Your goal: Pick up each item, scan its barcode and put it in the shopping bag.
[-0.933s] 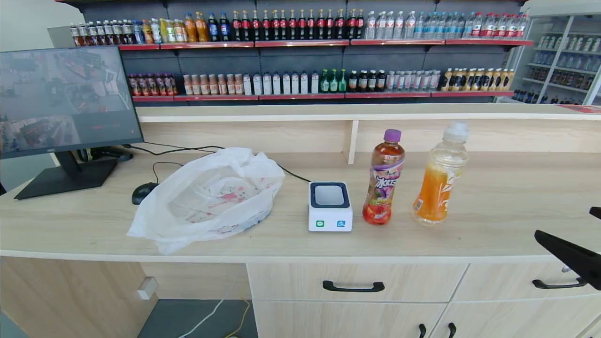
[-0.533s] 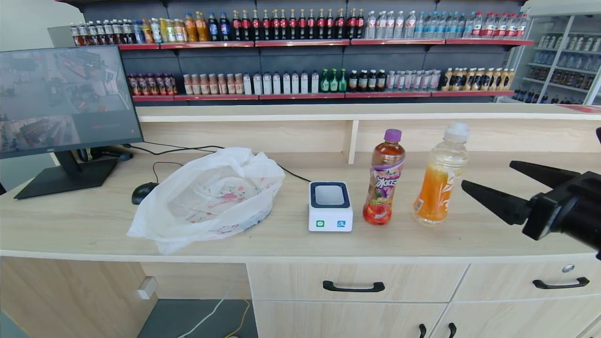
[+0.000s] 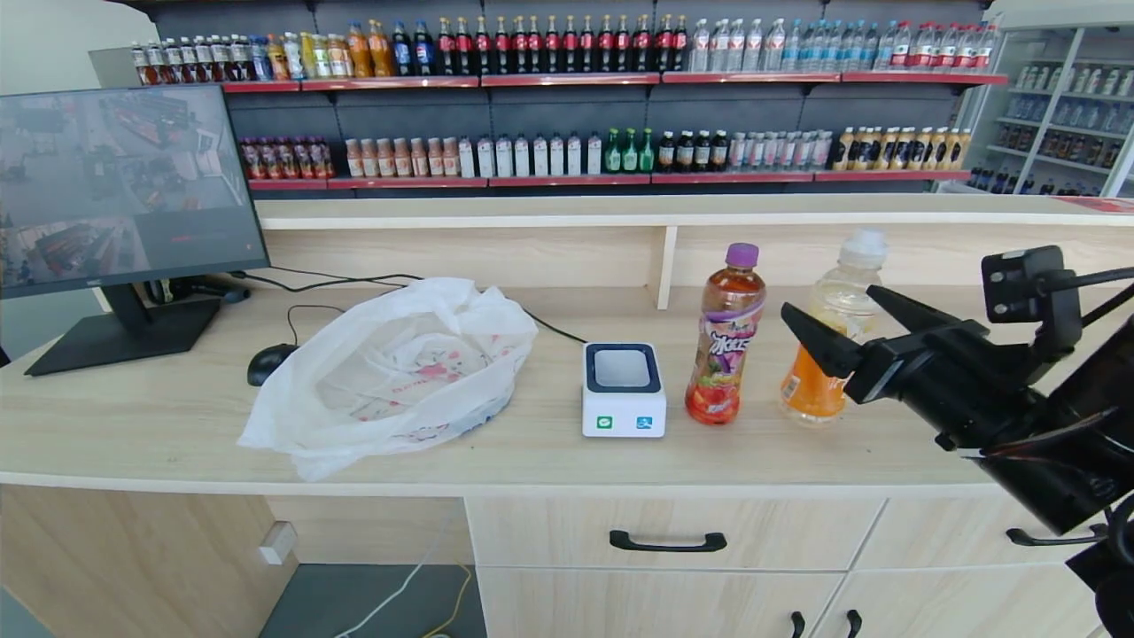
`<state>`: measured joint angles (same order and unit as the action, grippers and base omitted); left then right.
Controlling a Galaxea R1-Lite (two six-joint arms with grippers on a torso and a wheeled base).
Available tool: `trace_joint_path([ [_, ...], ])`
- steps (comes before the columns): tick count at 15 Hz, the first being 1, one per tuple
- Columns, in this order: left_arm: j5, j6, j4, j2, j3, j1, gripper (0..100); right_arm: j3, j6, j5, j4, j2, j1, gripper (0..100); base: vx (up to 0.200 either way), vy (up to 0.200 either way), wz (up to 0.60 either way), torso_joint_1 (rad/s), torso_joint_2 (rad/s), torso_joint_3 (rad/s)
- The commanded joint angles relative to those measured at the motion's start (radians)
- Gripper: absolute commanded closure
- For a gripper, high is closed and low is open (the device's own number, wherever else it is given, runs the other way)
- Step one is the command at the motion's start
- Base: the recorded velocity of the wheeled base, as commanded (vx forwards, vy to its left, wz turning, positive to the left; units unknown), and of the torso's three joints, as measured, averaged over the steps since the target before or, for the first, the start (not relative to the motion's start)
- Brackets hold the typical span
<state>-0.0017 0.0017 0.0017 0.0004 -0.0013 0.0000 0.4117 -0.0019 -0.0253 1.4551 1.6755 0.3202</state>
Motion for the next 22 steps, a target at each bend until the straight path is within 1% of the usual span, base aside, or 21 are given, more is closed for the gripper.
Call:
trace_joint_path([
  [1,0.000,0.000,0.000,0.000,0.000,0.000,0,-0.011,0.000,0.007,0.005,0.056,0.020,0,0.000,0.000,0.00,0.000,0.00,0.000],
  [2,0.000,0.000,0.000,0.000,0.000,0.000,0,-0.017,0.002,0.012,0.005,0.058,0.034,0,0.000,0.000,0.00,0.000,0.00,0.000],
  [3,0.000,0.000,0.000,0.000,0.000,0.000,0,-0.022,0.005,0.031,0.007,0.070,0.034,0,0.000,0.000,0.00,0.000,0.00,0.000],
  [6,0.000,0.000,0.000,0.000,0.000,0.000,0,-0.013,0.023,0.042,0.016,0.141,0.043,0,0.000,0.000,0.00,0.000,0.00,0.000],
  [7,0.000,0.000,0.000,0.000,0.000,0.000,0,-0.017,0.020,0.059,0.027,0.159,0.054,0,0.000,0.000,0.00,0.000,0.00,0.000],
  [9,0.000,0.000,0.000,0.000,0.000,0.000,0,-0.001,0.025,0.148,0.031,0.188,0.086,0,0.000,0.000,0.00,0.000,0.00,0.000],
  [12,0.000,0.000,0.000,0.000,0.000,0.000,0,-0.014,0.030,0.176,0.031,0.214,0.145,0,0.000,0.000,0.00,0.000,0.00,0.000],
  [14,0.000,0.000,0.000,0.000,0.000,0.000,0,0.004,0.031,0.249,0.031,0.237,0.155,0,0.000,0.000,0.00,0.000,0.00,0.000],
  [15,0.000,0.000,0.000,0.000,0.000,0.000,0,0.021,0.031,0.269,0.031,0.251,0.157,0,0.000,0.000,0.00,0.000,0.00,0.000],
  [18,0.000,0.000,0.000,0.000,0.000,0.002,0,0.068,0.036,0.291,0.030,0.283,0.165,0,0.000,0.000,0.00,0.000,0.00,0.000],
  [22,0.000,0.000,0.000,0.000,0.001,0.000,0,0.154,0.063,0.332,0.024,0.342,0.198,0,0.000,0.000,0.00,0.000,0.00,0.000],
])
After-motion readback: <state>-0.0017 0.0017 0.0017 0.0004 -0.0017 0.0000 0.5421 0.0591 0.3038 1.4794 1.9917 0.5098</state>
